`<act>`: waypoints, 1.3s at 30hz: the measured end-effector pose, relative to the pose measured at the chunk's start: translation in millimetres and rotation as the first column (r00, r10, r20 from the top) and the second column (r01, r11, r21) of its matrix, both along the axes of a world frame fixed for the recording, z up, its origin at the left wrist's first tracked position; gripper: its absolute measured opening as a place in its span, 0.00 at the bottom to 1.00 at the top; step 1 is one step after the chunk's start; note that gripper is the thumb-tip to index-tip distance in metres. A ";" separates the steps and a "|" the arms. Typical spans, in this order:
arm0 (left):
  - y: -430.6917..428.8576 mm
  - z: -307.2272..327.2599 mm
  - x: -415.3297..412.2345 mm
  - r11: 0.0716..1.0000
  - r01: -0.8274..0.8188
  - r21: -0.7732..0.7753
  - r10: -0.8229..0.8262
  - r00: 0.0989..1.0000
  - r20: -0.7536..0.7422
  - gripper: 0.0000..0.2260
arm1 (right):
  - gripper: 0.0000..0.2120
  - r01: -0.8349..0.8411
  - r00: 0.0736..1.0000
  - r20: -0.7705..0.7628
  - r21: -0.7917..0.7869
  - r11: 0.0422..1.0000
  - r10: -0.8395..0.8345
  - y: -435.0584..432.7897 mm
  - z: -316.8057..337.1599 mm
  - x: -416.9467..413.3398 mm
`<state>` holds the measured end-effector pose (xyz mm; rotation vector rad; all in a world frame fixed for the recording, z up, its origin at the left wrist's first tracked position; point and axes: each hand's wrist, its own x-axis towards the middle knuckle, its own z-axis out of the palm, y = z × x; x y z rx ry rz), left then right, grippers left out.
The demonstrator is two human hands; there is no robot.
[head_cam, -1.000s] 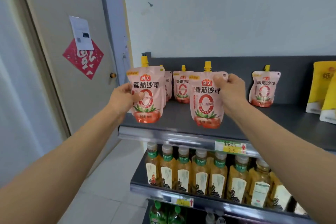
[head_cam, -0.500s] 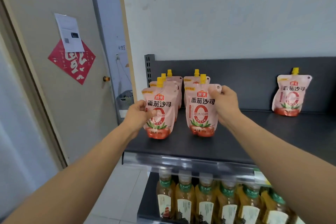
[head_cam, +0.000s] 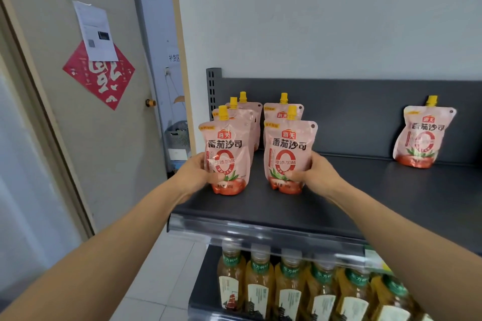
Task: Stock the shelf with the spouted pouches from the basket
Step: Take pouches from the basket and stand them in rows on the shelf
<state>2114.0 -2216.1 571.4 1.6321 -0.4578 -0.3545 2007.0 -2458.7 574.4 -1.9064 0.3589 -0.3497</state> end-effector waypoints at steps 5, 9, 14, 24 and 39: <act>-2.9 1.0 4.9 1.000 -0.018 0.005 0.018 1.000 -0.004 0.20 | 0.22 0.036 0.999 0.013 0.005 0.999 -0.036 -7.2 2.5 13.9; -4.2 -0.9 11.3 0.999 -0.028 0.017 0.028 1.000 -0.005 0.20 | 0.22 0.061 0.998 0.013 0.052 0.997 -0.061 -13.6 5.2 31.3; -4.2 -3.7 18.5 1.000 -0.002 0.012 0.002 1.000 -0.013 0.21 | 0.23 0.122 0.992 0.011 -0.002 0.993 -0.122 -15.6 3.1 51.3; -4.6 -4.0 21.2 1.000 0.001 0.019 -0.001 1.000 -0.003 0.20 | 0.23 0.208 0.978 0.022 -0.013 0.978 -0.208 -5.6 -1.6 62.2; 5.3 1.4 5.8 0.961 -0.273 0.046 0.267 0.958 0.104 0.28 | 0.16 0.260 0.948 0.266 -0.319 0.911 -0.177 21.8 -1.3 -47.7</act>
